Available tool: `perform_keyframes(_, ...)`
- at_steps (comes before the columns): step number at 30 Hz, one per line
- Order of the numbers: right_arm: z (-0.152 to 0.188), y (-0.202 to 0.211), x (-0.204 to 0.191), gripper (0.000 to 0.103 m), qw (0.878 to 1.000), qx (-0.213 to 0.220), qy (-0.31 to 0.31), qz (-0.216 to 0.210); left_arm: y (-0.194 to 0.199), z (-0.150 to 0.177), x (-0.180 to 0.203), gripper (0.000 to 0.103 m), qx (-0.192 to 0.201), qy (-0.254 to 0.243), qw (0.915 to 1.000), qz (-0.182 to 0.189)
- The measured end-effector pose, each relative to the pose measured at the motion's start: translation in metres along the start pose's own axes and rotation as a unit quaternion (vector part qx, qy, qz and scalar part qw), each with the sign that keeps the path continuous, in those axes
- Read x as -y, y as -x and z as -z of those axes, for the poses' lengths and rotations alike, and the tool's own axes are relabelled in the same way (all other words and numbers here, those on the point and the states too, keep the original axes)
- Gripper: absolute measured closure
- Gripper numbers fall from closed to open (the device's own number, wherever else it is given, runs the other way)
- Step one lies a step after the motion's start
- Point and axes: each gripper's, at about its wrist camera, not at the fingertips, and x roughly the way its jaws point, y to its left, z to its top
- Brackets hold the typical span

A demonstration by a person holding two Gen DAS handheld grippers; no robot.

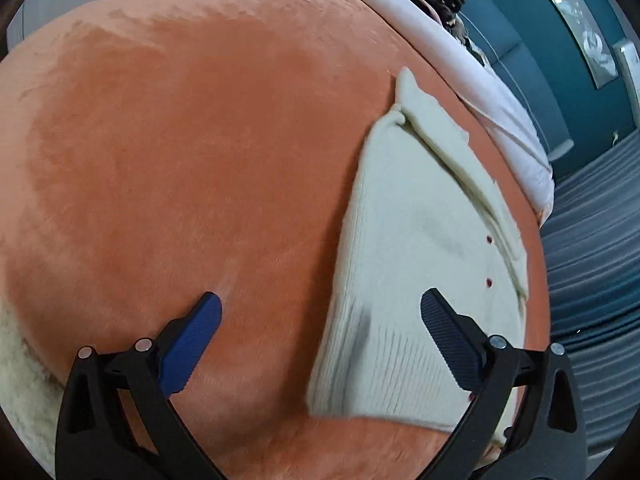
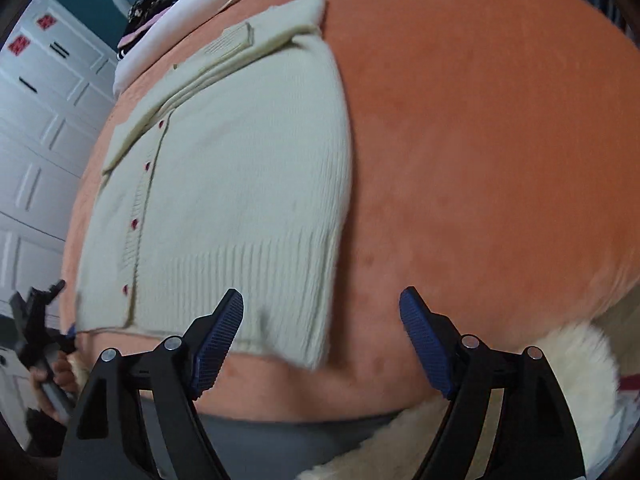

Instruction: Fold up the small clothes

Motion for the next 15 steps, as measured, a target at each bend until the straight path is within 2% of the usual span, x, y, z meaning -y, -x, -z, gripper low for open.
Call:
perform_keyframes(3, 0.021, -0.007, -0.009, 0.023, 0.999, 0.003, -0.017, -0.048, -0.009, 0.013, 0.014, 0.005, -0.024, 0.002, 0.9996, 0.016)
perform_keyframes(5, 0.020, -0.014, -0.018, 0.023, 0.998, 0.013, -0.017, -0.053, -0.015, 0.014, 0.025, 0.005, -0.024, -0.004, 0.9997, 0.006)
perform_keyframes(6, 0.017, -0.016, -0.023, 0.027, 0.998, 0.017, -0.017, -0.058, -0.017, 0.012, 0.028, 0.008, -0.026, -0.001, 0.9997, 0.003)
perform_keyframes(7, 0.013, -0.018, -0.027, 0.046, 0.997, 0.022, -0.016, -0.066, -0.017, 0.009, 0.031, 0.016, -0.027, 0.005, 0.9995, 0.012)
perform_keyframes(8, 0.009, -0.020, -0.030, 0.079, 0.997, 0.020, -0.017, -0.070, -0.017, 0.008, 0.034, 0.053, -0.038, 0.008, 0.9986, 0.034)
perform_keyframes(9, 0.004, -0.020, -0.033, 0.093, 0.998, 0.020, -0.018, -0.064, -0.020, 0.004, 0.038, 0.086, -0.058, 0.008, 0.9973, 0.045)
perform_keyframes(10, -0.002, -0.014, -0.040, 0.094, 0.997, 0.026, -0.018, -0.067, -0.019, -0.001, 0.041, 0.093, -0.065, 0.008, 0.9967, 0.048)
perform_keyframes(15, -0.009, 0.047, -0.065, 0.095, 0.990, 0.089, 0.021, -0.108, 0.032, -0.004, 0.054, 0.095, -0.040, -0.017, 0.9967, 0.068)
